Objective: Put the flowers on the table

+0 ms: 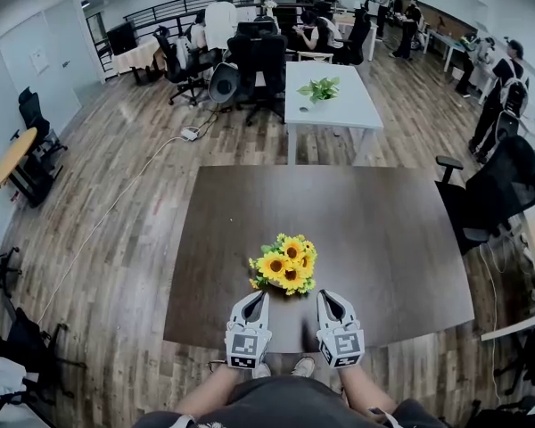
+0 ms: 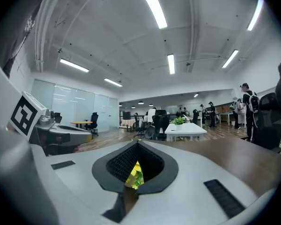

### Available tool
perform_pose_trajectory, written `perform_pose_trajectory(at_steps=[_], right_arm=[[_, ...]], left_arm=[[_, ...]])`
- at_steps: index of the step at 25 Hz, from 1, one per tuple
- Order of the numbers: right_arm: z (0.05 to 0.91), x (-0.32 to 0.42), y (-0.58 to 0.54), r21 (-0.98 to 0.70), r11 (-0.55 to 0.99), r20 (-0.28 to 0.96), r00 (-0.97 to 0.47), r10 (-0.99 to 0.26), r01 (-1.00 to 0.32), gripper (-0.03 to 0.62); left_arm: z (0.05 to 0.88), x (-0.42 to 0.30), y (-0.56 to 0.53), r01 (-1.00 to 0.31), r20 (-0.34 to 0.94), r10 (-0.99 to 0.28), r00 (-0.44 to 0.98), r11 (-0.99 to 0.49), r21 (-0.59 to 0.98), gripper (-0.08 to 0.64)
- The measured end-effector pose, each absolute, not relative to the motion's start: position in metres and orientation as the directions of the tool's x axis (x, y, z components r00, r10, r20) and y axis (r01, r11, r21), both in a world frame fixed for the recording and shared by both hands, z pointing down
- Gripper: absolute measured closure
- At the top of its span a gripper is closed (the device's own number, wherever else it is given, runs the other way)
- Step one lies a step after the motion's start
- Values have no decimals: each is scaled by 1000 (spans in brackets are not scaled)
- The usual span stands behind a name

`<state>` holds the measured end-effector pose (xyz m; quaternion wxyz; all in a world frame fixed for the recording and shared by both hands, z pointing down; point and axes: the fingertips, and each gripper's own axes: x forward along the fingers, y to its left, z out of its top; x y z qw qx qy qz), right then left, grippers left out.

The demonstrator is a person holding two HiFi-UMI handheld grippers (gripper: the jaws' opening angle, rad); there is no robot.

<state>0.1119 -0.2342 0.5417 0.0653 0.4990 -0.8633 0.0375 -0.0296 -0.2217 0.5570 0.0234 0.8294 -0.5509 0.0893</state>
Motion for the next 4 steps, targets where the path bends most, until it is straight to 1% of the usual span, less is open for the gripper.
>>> perform_pose_trajectory(at_steps=[4], right_arm=[[533,104,-241,14,495,134,-489,-862,-869,569]], left_arm=[[553,-34,-222,-915,155,-911,383,-397,-69,552]])
